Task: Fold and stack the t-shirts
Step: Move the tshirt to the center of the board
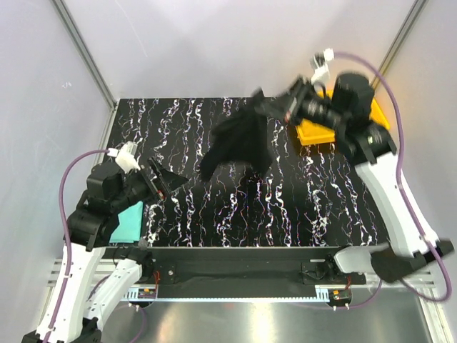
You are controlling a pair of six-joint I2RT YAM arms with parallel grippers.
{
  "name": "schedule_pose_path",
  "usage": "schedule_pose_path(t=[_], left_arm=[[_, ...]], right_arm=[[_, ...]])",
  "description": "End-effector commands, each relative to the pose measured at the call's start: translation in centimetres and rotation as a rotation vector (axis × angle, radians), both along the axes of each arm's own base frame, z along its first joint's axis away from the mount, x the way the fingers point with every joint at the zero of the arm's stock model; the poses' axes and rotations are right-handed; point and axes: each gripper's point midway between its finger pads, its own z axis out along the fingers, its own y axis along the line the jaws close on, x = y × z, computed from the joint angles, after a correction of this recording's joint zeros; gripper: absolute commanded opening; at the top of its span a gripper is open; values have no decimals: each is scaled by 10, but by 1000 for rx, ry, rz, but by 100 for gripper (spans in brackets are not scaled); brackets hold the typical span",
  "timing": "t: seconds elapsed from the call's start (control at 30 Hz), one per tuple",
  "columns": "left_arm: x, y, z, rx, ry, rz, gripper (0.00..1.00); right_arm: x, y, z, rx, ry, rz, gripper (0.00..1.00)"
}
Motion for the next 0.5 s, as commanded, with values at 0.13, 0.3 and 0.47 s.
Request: schedule_pose_path(t=[0.13, 0.3, 0.47], left_arm=[[22, -1, -8, 9, 24, 38, 96], [23, -15, -50, 18, 184, -45, 95], [15, -62, -87, 72, 261, -203, 93]], right_arm=[[-51, -60, -192, -233, 246, -189, 41], [-113, -91, -328, -422, 532, -174, 61], [-128, -96, -349, -433, 546, -159, 74]])
